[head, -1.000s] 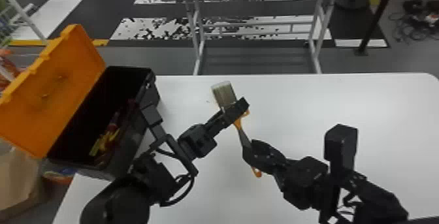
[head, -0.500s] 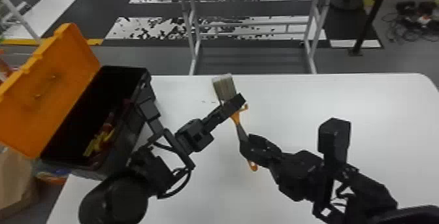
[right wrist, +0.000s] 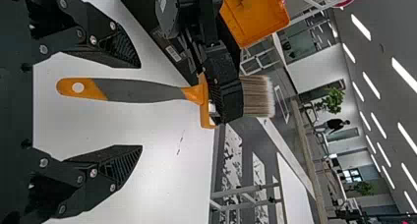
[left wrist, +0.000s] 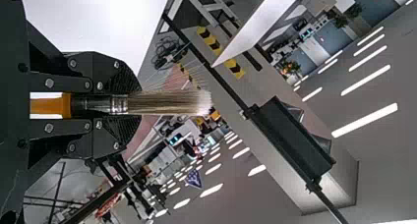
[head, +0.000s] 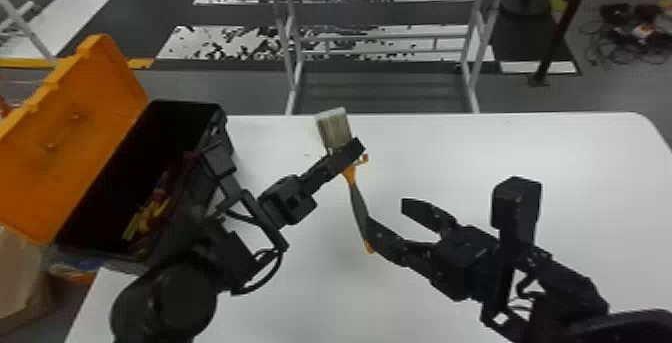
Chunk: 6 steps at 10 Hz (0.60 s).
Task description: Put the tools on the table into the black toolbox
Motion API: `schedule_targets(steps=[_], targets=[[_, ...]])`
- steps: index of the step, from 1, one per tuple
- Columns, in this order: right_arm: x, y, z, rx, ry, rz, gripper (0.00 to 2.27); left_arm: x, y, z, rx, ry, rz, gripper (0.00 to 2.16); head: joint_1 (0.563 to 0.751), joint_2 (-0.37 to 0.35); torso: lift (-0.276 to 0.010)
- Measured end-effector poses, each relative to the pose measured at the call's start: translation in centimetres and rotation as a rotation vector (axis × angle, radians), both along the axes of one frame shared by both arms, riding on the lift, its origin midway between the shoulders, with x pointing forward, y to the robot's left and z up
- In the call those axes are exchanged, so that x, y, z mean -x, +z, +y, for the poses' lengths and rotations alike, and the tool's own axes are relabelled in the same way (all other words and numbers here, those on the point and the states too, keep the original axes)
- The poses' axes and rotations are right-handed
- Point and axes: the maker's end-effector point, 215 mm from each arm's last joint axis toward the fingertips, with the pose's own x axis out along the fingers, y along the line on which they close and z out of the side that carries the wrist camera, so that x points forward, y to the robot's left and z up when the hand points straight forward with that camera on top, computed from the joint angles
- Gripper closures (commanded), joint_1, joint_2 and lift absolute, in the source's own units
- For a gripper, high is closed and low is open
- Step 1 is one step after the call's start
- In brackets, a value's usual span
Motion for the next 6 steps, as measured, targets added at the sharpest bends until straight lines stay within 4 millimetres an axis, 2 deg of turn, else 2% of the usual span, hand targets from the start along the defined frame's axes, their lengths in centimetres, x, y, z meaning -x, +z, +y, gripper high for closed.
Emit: schedule_targets(steps=[2, 4, 6], targets=[[-0.5, -0.2, -2.4, -0.008, -0.048, -0.005, 0.07, -0.9, 1.2, 2.6, -0.038, 0.033, -0.034, 2.13, 0.695, 0.101, -0.075], [-1.5, 0.2, -6.3, -0.033, -0.124, -0.057, 0.08, -2.1, 3.3, 7.6, -0.128, 0.111, -0.092, 2.13, 0.695, 0.107, -0.075], [-1.8, 0.2, -9.7, -0.049, -0.181, -0.07, 0.08, -3.0, 5.5, 12.8, -0.209, 0.197, -0.142, 2.13, 0.695, 0.131, -0.075]])
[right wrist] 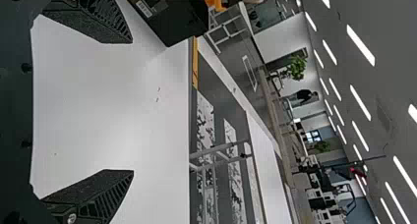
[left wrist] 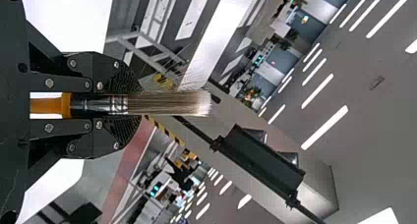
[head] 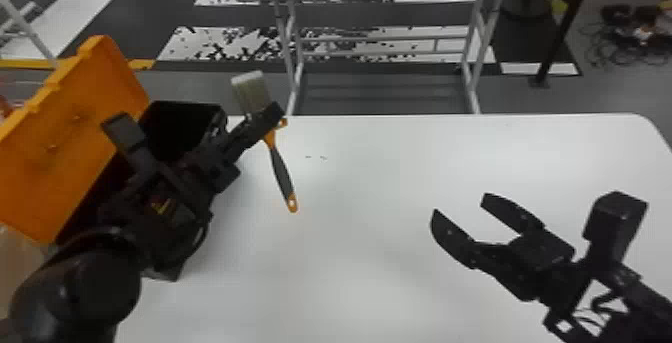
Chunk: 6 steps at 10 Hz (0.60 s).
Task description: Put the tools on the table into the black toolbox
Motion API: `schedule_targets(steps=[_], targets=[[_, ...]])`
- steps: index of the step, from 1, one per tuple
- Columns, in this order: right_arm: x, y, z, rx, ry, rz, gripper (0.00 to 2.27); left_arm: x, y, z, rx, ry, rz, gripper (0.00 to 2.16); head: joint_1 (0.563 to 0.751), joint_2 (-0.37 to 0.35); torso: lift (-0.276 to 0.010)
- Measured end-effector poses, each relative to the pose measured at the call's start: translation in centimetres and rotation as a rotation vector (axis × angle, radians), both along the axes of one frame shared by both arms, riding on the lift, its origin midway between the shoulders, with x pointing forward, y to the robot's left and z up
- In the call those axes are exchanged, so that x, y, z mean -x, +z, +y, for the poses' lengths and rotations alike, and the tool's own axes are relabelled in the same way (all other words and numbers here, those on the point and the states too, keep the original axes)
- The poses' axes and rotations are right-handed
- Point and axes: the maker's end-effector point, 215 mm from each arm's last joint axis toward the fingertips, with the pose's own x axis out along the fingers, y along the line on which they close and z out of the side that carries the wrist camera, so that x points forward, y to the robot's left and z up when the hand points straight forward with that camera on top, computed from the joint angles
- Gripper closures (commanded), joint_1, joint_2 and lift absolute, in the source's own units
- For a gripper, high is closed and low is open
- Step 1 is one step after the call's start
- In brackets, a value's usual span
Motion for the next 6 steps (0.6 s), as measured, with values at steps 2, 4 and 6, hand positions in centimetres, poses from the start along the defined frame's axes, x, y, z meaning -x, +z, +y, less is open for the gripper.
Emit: schedule_targets(steps=[2, 4, 6], targets=[[-0.1, 0.4, -2.3, -0.018, -0.034, -0.037, 0.08, -0.3, 1.9, 4.2, -0.08, 0.059, -0.04, 2.13, 0.695, 0.151, -0.075], [0.0, 0.9, -4.2, -0.03, -0.059, -0.08, 0.09, -0.5, 2.6, 7.5, -0.177, 0.114, -0.065, 2.13, 0.695, 0.171, -0.075], [0.5, 1.0, -6.0, -0.038, -0.084, -0.09, 0.09, -0.6, 3.2, 10.2, -0.242, 0.165, -0.092, 2.13, 0.695, 0.182, -0.075]])
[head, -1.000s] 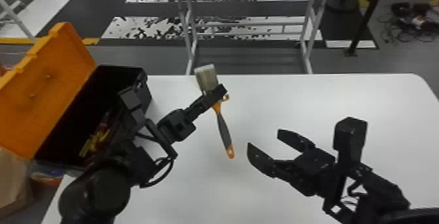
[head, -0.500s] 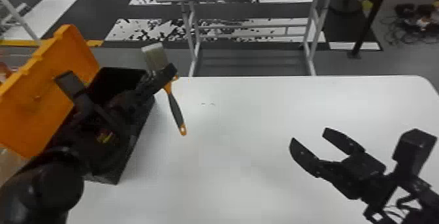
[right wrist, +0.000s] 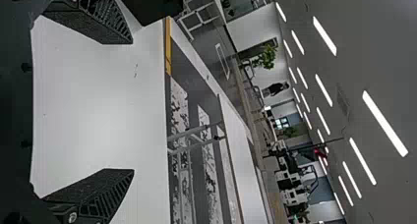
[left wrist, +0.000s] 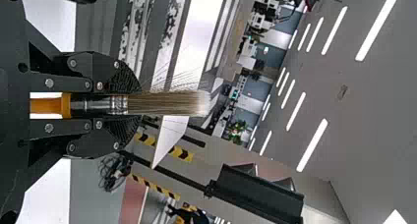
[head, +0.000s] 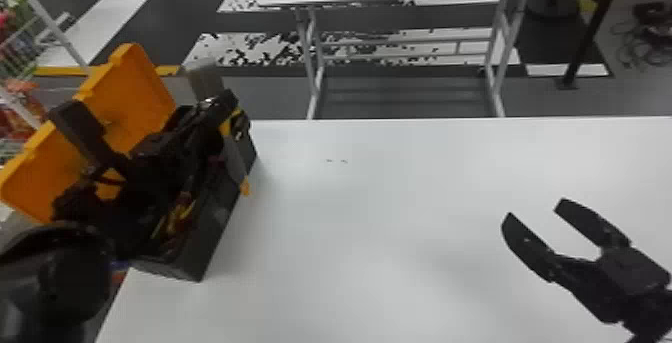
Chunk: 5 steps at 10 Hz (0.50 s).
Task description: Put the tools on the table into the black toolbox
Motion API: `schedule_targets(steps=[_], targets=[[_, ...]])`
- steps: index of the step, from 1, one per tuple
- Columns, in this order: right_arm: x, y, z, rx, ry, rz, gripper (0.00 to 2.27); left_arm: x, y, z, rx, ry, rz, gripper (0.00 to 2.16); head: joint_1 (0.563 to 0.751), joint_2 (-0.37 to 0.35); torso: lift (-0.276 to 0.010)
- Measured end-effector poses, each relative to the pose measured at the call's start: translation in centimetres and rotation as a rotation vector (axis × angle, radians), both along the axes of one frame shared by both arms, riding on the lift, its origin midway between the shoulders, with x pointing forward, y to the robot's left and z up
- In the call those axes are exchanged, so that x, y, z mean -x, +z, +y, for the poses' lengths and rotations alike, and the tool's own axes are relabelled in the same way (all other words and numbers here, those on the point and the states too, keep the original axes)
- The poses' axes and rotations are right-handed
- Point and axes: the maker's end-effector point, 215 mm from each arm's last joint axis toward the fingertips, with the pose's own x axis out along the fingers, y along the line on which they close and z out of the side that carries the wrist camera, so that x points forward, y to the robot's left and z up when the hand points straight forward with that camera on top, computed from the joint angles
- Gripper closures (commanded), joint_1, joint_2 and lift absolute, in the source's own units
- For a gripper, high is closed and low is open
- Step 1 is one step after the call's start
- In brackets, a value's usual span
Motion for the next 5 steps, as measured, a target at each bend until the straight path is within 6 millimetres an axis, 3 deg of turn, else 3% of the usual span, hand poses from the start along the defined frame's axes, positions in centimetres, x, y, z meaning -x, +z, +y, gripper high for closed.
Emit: schedule_targets(steps=[5], targets=[[1.2, -0.1, -2.9, -0.02, -0.03, 0.003, 0.1, 0.1, 2.4, 7.1, -0.119, 0.104, -0.083, 2.13, 0.695, 0.236, -0.075]])
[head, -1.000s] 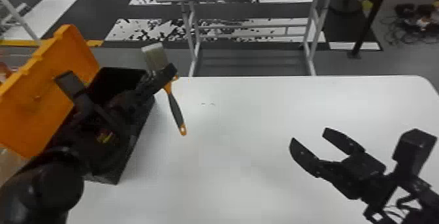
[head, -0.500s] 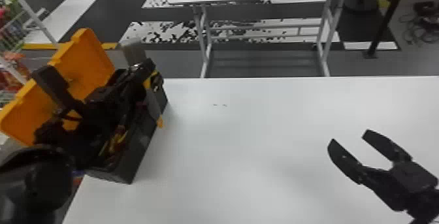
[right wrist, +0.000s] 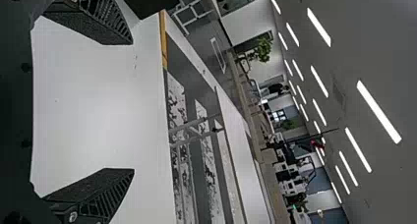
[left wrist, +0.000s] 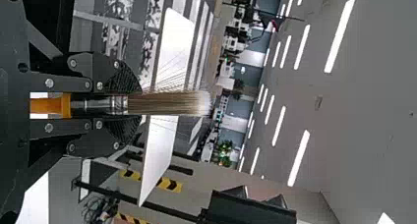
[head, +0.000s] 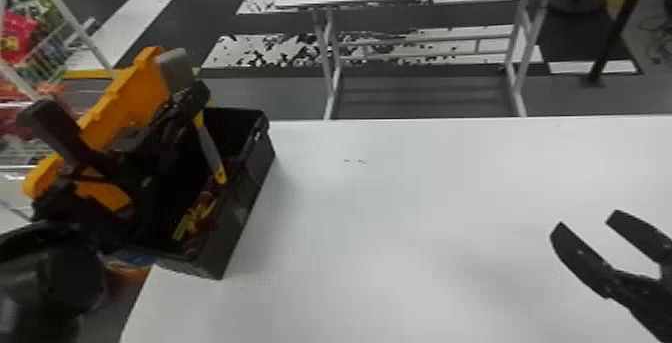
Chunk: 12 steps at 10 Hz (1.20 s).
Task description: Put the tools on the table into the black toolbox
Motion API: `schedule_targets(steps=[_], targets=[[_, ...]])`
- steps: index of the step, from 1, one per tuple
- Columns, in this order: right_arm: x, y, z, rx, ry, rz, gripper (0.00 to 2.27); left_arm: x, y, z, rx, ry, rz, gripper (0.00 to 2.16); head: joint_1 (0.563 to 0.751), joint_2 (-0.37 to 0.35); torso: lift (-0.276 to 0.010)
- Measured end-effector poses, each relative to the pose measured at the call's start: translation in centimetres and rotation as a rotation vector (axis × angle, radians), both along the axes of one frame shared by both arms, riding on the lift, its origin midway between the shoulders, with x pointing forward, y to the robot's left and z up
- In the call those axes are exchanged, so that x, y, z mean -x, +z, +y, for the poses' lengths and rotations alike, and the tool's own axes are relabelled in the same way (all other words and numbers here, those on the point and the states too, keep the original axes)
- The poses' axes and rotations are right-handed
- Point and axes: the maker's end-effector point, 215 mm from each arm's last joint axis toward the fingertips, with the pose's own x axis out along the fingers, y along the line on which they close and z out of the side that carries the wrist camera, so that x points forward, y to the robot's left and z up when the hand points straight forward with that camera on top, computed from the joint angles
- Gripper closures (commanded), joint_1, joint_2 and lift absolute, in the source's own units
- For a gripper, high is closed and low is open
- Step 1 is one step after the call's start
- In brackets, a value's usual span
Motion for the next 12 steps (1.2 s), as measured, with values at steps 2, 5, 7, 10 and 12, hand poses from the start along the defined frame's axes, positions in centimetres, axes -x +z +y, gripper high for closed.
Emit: schedule_targets(steps=[2, 5, 7, 10, 12], targets=[[0.3, 0.3, -0.8, 0.007, -0.014, -0.018, 0.11, 0.1, -0.7, 2.3, -0.051, 0.058, -0.025, 1.63, 0.695, 0.258, -0.075], [0.8, 0.3, -1.1, 0.008, -0.007, -0.024, 0.11, 0.4, -2.3, 5.9, -0.114, 0.172, -0.074, 0.0, 0.695, 0.296, -0.075], [0.9, 0.1, -1.1, 0.008, -0.007, -0.022, 0.11, 1.4, -3.0, 7.7, -0.103, 0.211, -0.076, 0.03, 0.695, 0.326, -0.075], [1.1, 0.7, -1.5, 0.02, -0.018, -0.055, 0.11, 4.1, -4.1, 5.3, -0.076, 0.212, -0.095, 0.03, 0.695, 0.31, -0.075], [1.1, 1.0, -1.9, 0.033, -0.037, -0.075, 0.11, 6.1, -4.9, 1.9, -0.08, 0.221, -0.103, 0.03, 0.695, 0.276, -0.075]])
